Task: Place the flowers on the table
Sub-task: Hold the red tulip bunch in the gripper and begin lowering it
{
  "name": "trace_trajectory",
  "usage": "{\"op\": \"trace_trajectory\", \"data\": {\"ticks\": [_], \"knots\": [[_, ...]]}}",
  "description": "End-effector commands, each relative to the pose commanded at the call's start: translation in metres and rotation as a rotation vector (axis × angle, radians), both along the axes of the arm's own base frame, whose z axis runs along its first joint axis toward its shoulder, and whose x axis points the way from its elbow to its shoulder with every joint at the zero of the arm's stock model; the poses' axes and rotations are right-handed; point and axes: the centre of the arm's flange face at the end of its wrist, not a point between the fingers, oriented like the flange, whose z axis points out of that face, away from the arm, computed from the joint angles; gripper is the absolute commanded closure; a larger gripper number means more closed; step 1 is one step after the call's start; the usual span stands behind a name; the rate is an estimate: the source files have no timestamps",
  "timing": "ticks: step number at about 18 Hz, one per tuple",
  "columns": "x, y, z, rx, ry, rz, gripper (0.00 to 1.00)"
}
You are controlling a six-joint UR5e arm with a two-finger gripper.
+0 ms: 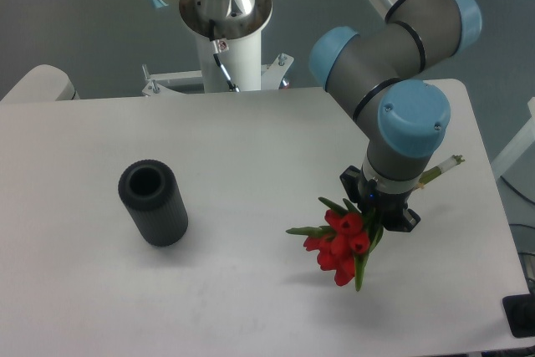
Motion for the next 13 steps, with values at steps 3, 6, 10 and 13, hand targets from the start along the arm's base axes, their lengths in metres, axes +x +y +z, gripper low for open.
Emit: {"op": "trace_trajectory", "data": {"ticks": [3,6,10,13], "knots": [[0.001,0.000,-0.001,-0.003,0.000,0.002,0.92],[0.005,0.007,-0.005,-0.008,0.002,-0.003,0.92],[0.014,0.018,-0.009,-0.007,-0.003,0.025,0.91],[0.036,0.040,-0.024,-0.010,-0.029,0.069,0.91]]}}
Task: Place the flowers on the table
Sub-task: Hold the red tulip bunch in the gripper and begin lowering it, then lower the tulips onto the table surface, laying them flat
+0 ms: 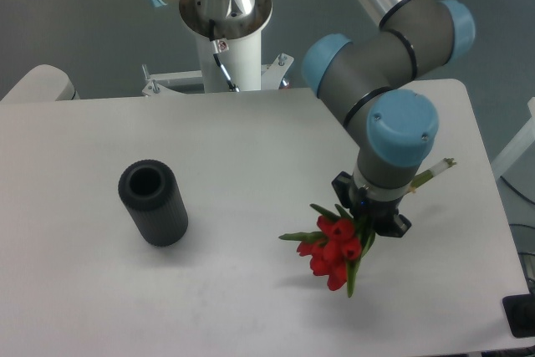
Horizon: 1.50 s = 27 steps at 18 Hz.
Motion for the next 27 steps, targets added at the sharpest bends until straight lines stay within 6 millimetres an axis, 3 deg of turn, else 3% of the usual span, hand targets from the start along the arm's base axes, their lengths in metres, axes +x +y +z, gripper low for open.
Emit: {"op": "trace_trajectory", "data": {"ticks": [12,14,17,19,21,23,24,27], "knots": [[0.082,0.086,-0.068,0.008,-0.063,-0.017,0.93],[0.086,0.092,-0.078,0.009,-0.062,-0.013,0.92],[0.095,0.097,-0.088,0.004,-0.070,-0.026,0.79],[0.096,0.096,-0.092,-0.003,-0.077,-0.026,0.64],[0.097,0.096,-0.091,0.004,-0.082,-0.027,0.40],[0.097,0.096,-0.087,0.010,-0.077,-0.026,0.07],[0.097,0.096,-0.084,0.014,-0.073,-0.026,0.00],[0.095,0.094,-0.074,0.024,-0.058,-0.031,0.00]]}}
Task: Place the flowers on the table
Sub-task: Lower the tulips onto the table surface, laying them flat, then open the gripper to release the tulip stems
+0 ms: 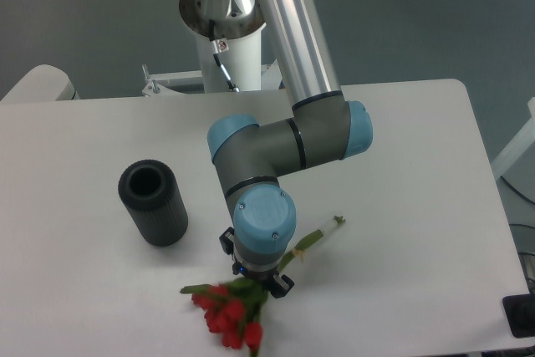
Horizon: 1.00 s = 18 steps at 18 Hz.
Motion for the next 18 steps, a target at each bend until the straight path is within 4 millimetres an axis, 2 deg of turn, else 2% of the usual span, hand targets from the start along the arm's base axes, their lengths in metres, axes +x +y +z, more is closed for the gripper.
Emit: {"op": "trace_trajectory", "data": {"ticks": [6,12,15,18], "knots": [[-0.015,-0.014,0.033,0.035,0.035,-0.031,0.00],[-0.062,-0.060,0.062,0.051,0.067,-0.093,0.00],[-0.090,-0.093,0.077,-0.005,0.076,-0.144,0.00],[-0.106,-0.108,0.083,-0.012,0.082,-0.181,0.00]]}}
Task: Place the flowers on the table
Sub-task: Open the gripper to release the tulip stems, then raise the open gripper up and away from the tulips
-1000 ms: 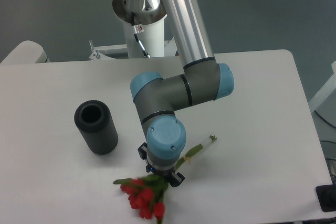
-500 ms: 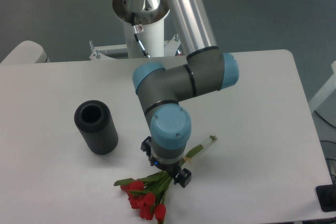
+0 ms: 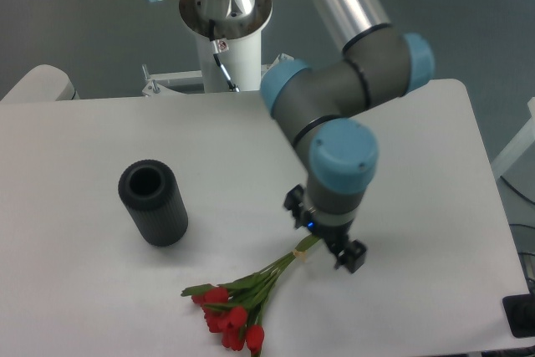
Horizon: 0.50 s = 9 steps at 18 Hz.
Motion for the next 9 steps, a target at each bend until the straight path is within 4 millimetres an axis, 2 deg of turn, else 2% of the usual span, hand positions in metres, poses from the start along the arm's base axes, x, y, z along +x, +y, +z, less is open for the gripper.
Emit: {"op": "trace_trajectory", "data": {"ticks": [3,7,9], "knots": [[-0.016,-0.019,0.007,-0.004,0.013,-0.018,0.00],[-0.042,-0.058,0.016,-0.025,0.004,-0.053,0.00],[-0.049,-0.066,0.018,-0.024,0.006,-0.047,0.00]]}}
